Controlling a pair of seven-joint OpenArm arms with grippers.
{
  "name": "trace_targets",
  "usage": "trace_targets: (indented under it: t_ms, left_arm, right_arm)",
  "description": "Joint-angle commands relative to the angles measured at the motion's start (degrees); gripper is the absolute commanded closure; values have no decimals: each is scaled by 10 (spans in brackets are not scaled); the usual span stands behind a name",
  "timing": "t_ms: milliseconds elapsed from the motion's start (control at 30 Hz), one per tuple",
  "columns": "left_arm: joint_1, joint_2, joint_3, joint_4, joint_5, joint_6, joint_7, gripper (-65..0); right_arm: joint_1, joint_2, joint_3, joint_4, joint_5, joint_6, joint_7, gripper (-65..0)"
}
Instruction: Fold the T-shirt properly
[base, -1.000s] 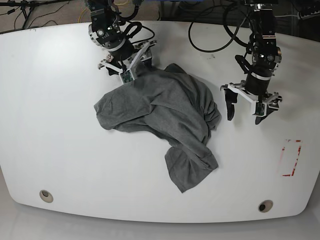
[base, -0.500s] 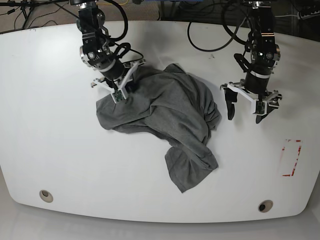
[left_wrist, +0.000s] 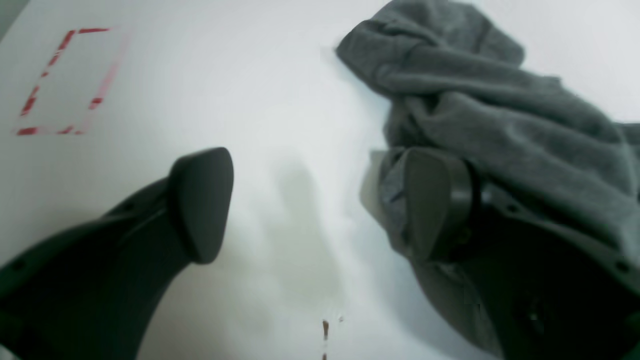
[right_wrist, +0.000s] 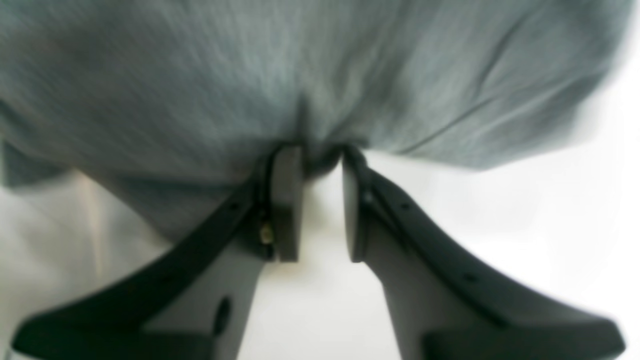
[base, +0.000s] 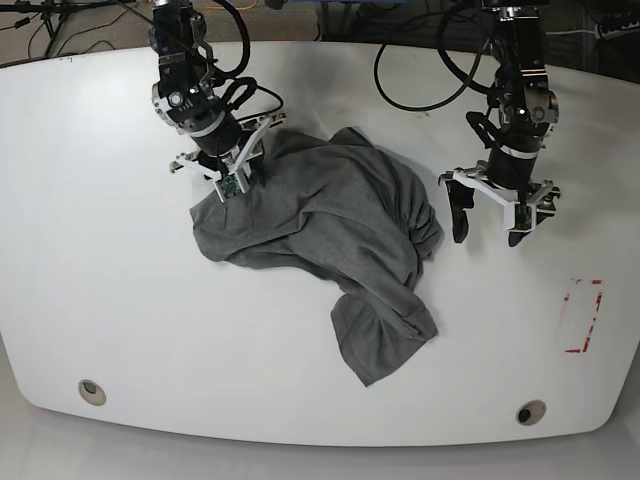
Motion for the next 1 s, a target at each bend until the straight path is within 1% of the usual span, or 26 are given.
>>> trace_targets:
  t_ms: [0,100,133,300,967]
  left_arm:
    - [-12,-4,-5,5,-6,5,-14,-503]
    - [-19,-5,-8,0,-9,5,-12,-502]
    - [0,-2,-4,-18,-2,4,4,-494]
    - [8,-2,-2,-18,-3,4,4,-494]
    - [9,-4,-4,-13,-1,4,4,-497]
  right_arm:
    - [-22,3,10,37,-2,-1,10,-119]
    - [-42,2,22,66,-14,-2,15,-93]
    - [-42,-8,14,28,-12,0,-7,-95]
    - [-39,-8,14,26,-12,0,-29,-94]
    - [-36,-7,15,47,-16,0,-27,-92]
